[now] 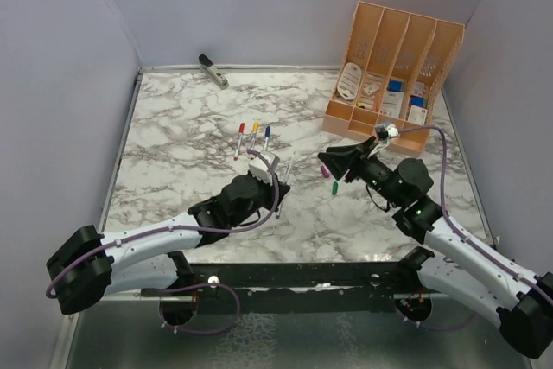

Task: Insert the pens into the pen caps

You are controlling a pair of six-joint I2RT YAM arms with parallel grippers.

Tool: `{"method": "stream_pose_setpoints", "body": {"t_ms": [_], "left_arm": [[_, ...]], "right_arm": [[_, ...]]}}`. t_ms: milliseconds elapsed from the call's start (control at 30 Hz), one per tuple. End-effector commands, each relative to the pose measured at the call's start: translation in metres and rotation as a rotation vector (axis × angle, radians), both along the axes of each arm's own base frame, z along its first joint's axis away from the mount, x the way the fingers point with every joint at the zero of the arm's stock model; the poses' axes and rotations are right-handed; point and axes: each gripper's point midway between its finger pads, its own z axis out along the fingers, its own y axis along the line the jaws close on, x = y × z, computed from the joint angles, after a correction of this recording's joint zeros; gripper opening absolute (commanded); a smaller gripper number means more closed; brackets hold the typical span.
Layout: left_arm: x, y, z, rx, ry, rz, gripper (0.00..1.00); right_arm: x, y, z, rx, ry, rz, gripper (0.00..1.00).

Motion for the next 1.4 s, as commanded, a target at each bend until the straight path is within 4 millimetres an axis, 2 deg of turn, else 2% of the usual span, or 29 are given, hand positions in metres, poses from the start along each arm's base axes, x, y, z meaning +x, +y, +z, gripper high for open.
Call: {"method": "stream_pose_setpoints", "body": {"t_ms": [0,100,200,333,533,700,867,1033,1367], "left_arm": [[0.01,0.025,-0.014,0.102,0.056,0.108,0.0],[0.01,0.032,-0.025,0.129,0.087,0.118,0.0],[0.006,0.034,-0.032,0.122,0.111,0.103,0.0],[0.0,0.032,-0.037,0.106,0.128,0.067,0.0],[-0.002,0.028,-0.03,0.102,0.115,0.028,0.0],[-0.001,0.026,-0.029,0.1,0.112,0.023,0.0],[-0.002,0.022,-0.028,0.085,0.112,0.011,0.0],[-0.001,0.024,-0.027,0.078,0.112,0.018,0.0],[0.0,0.028,-0.028,0.073,0.11,0.031,0.0]], "right_arm": [[0.033,-0.025,-0.031,-0.223,0.083,-0.201,0.34],[0.051,-0.033,-0.059,-0.376,0.184,-0.269,0.32],[0.061,-0.032,-0.096,-0.53,0.287,-0.265,0.33],[0.066,-0.031,-0.131,-0.605,0.373,-0.271,0.35],[0.067,-0.032,-0.151,-0.63,0.441,-0.285,0.32],[0.056,-0.024,-0.162,-0.622,0.486,-0.218,0.13],[0.047,-0.024,-0.192,-0.651,0.573,-0.196,0.03],[0.045,-0.017,-0.211,-0.655,0.628,-0.163,0.01],[0.049,-0.013,-0.227,-0.672,0.673,-0.162,0.01]]}}
